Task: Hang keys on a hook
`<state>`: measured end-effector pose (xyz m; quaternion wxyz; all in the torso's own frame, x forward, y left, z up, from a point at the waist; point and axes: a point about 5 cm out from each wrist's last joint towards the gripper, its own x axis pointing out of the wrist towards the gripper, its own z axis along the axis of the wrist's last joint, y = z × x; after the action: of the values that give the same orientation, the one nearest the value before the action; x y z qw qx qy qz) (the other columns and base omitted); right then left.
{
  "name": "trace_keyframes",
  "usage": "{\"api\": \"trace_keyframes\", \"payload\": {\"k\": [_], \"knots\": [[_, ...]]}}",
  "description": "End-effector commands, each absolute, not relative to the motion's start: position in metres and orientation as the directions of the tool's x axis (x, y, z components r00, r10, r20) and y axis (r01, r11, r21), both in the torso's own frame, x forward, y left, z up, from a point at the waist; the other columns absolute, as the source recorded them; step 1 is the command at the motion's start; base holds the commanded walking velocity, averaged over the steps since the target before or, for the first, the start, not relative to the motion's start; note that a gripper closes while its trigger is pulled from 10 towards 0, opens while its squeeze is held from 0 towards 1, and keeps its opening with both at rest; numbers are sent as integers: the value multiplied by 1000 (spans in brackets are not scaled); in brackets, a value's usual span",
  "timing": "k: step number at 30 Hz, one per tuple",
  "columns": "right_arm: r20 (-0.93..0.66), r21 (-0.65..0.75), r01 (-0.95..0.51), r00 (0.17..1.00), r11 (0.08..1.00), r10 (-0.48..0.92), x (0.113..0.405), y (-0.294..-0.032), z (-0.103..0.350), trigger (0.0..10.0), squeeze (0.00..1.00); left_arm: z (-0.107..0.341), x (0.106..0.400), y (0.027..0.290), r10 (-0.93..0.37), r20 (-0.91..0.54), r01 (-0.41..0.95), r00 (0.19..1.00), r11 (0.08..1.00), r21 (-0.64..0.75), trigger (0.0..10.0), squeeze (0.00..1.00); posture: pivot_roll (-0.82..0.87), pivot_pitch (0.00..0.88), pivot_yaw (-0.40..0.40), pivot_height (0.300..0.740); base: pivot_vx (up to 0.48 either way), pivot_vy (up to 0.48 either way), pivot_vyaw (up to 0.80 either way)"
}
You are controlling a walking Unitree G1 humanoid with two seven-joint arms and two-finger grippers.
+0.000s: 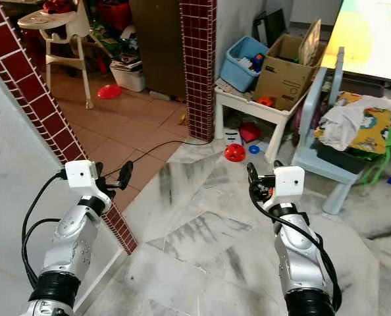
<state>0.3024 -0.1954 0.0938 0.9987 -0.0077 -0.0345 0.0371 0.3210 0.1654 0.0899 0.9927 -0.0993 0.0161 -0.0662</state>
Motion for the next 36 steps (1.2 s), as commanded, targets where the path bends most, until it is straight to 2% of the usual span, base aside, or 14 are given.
{"api": "trace_keyframes", "payload": {"k": [1, 10, 36], "knots": [[80, -16, -67, 994, 998, 68, 302, -197, 98, 10000, 0, 98, 325, 167, -142, -2, 139, 990, 972, -191, 10000, 0, -60, 0, 36, 740, 0, 0, 800], [81, -15, -66, 994, 998, 67, 302, -197, 98, 10000, 0, 99, 326, 165, -148, 3, 145, 989, 969, -200, 10000, 0, -63, 0, 38, 740, 0, 308, 800], [74, -31, -71, 995, 997, 73, 299, -202, 99, 10000, 0, 99, 326, 160, -156, -1, 153, 988, 972, -178, 10000, 0, -71, 0, 29, 740, 0, 0, 800]]}}
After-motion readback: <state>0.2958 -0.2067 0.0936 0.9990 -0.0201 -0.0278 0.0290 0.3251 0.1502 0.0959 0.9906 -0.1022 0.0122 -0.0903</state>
